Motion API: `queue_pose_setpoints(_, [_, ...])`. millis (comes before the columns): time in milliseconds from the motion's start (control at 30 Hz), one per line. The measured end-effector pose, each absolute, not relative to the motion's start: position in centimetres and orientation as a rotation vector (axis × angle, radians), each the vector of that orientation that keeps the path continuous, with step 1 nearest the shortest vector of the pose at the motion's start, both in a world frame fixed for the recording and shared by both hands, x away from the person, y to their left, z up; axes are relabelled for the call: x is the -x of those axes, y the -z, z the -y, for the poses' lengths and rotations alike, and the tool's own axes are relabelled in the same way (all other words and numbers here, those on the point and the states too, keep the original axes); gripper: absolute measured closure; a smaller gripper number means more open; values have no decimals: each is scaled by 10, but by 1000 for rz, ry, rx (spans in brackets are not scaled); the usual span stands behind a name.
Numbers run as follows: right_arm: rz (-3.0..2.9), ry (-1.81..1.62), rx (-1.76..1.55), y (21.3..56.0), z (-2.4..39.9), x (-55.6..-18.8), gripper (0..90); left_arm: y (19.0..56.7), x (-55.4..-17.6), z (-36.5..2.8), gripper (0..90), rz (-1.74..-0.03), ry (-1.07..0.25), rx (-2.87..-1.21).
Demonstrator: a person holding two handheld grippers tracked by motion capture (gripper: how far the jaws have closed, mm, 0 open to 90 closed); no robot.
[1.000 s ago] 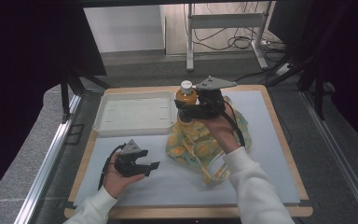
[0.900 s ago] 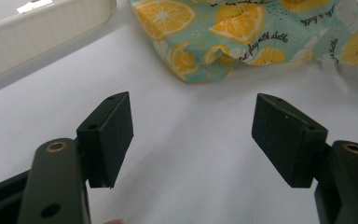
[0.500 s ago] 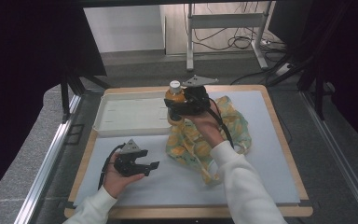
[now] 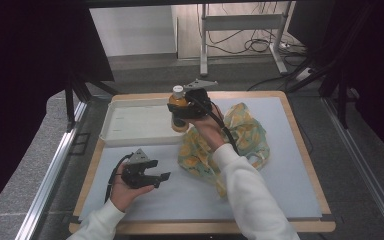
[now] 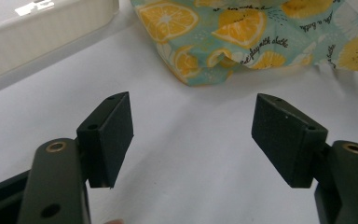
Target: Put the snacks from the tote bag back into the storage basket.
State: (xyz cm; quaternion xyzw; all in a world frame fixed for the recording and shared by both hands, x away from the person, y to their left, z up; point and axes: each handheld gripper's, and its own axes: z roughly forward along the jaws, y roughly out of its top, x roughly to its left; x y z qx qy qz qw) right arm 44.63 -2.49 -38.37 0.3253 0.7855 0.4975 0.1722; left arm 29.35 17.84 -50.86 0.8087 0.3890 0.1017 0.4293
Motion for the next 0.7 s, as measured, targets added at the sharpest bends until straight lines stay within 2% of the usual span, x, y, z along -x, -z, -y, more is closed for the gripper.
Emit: queue_pose_setpoints(700, [-2319, -1283, -1023, 431, -12, -483, 296, 505, -293, -181, 294, -956, -255, -2014])
